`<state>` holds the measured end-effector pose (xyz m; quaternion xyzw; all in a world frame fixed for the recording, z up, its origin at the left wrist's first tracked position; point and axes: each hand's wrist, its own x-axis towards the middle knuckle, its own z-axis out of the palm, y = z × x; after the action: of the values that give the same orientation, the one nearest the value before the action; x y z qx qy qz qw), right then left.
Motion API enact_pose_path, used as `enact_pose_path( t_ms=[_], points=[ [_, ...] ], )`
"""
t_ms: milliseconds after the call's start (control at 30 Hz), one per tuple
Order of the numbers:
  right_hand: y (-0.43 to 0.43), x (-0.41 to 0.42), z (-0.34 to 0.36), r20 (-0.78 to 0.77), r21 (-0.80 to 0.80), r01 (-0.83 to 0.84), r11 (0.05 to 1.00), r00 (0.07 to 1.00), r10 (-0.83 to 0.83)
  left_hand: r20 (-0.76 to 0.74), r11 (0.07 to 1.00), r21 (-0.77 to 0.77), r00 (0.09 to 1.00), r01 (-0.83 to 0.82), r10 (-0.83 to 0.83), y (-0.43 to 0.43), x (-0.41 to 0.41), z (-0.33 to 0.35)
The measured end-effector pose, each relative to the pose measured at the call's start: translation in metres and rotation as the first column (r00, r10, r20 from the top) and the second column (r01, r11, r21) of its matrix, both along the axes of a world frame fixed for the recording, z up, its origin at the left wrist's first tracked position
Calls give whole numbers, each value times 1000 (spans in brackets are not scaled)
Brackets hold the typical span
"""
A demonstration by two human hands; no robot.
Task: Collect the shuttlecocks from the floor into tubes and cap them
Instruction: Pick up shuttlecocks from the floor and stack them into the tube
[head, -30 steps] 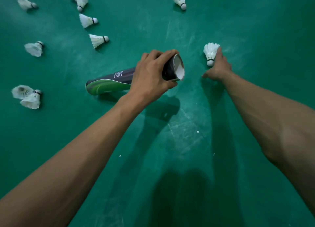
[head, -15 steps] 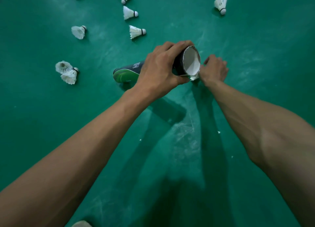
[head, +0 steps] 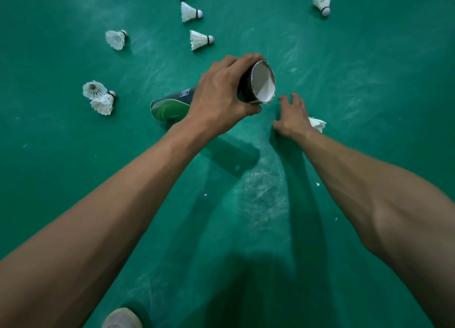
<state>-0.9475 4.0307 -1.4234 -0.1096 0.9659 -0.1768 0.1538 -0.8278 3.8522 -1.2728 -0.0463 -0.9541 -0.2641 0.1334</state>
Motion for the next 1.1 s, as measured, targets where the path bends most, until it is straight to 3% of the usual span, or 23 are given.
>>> enact_pose_path(
  t_ms=[100,200,333,467,567,633,700,800,867,900,1033,1100],
  points=[
    [2,2,9,13,-21,22,1000,1000,-21,5,1000,-2,1000,7,-7,5,-1,2],
    [6,7,11,-16,146,69,987,998,-68,-1,1000,13,1000,7,-7,9,-1,4],
    [7,12,15,68,334,324,885,929,-365,-7,1000,22,1000,9,-9,11,-1,7],
    [8,10,14,184,369,273,889,915,-358,-8,1000,17,1000,14,-14,9,2,7],
    [6,15,14,168,345,291,892,916,-364,-9,1000,26,1000,10,-10,9,5,8],
    [5,15,21,189,210,340,917,906,-379,-13,999,37,1000,4,-3,8,6,10],
    [2,5,41,250,-112,429,896,885,-392,-17,999,47,1000,-8,9,6,7,12],
    [-3,-9,92,326,-553,529,643,848,-417,-32,997,69,999,-35,37,0,7,17],
    [-6,-7,133,370,-730,489,477,870,-326,-38,994,86,997,-62,66,-5,7,20],
    [-8,-2,154,337,-776,437,454,897,-287,-40,992,92,996,-81,85,-8,8,21],
    [-12,20,217,108,-848,177,499,981,-163,-68,978,102,979,-183,190,-16,12,29],
    [-17,31,237,-37,-779,44,625,993,-115,-82,968,111,968,-226,236,-18,15,34]
  ],
)
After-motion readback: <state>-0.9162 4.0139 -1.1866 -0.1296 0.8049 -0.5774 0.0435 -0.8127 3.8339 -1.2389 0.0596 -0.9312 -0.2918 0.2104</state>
